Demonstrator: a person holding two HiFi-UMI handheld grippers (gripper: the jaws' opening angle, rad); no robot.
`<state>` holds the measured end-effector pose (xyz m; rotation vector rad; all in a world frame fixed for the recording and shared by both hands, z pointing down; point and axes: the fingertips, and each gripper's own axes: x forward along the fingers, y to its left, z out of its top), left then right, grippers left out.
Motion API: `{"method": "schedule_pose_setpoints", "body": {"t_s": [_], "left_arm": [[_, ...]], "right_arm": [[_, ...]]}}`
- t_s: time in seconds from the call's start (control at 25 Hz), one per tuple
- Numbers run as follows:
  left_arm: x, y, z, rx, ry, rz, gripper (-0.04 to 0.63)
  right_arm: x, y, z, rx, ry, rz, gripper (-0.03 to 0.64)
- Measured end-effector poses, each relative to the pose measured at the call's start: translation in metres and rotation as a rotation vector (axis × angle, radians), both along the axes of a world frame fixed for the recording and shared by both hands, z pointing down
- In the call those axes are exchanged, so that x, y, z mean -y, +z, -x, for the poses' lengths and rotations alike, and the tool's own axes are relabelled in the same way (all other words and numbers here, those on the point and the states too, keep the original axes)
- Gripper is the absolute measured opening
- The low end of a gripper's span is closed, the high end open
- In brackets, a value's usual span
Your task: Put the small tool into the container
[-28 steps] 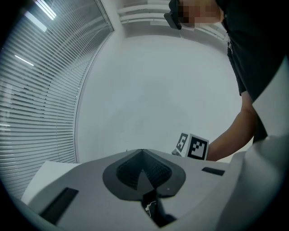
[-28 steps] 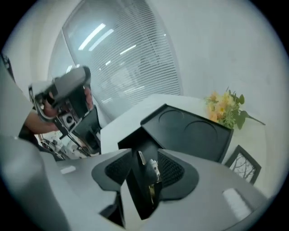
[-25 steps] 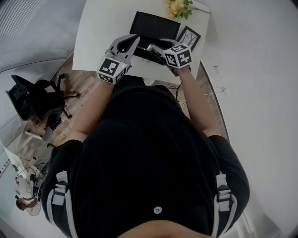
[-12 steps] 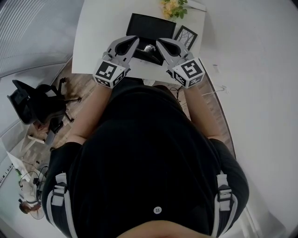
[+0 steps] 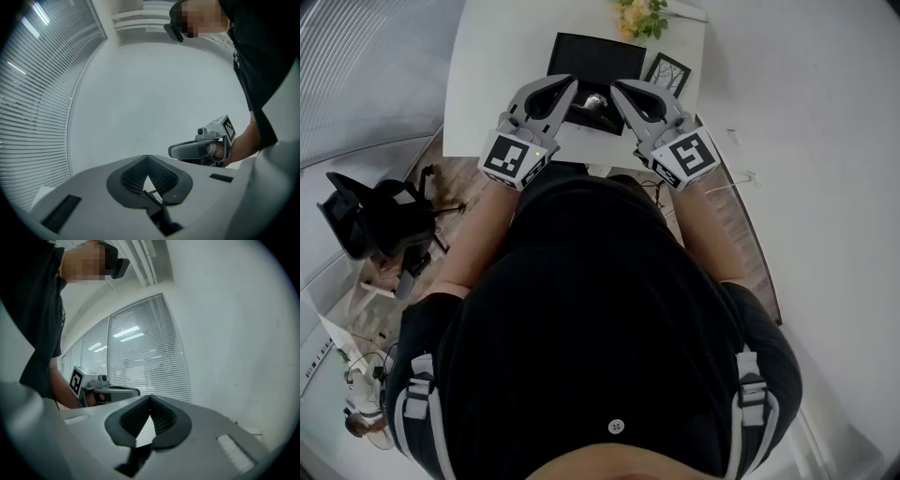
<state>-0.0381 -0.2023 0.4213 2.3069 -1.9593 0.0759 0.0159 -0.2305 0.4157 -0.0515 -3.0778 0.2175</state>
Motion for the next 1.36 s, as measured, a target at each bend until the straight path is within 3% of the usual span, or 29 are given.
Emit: {"method": "schedule_pose_setpoints", "body": {"t_s": [0.2,1.36], "left_arm": [[0.002,-0.007,-0.005,0.018,0.016,-0.014,0.008],[0.0,-0.009,-0.014,0.017,0.042,-0.022,0.008]], "right_arm": [[-0.002,-0.01,-0.002,0.016,0.008,-0.063,0.011],[-0.001,-0.011,-0.009,0.006,0.047,-0.092,0.011]]}}
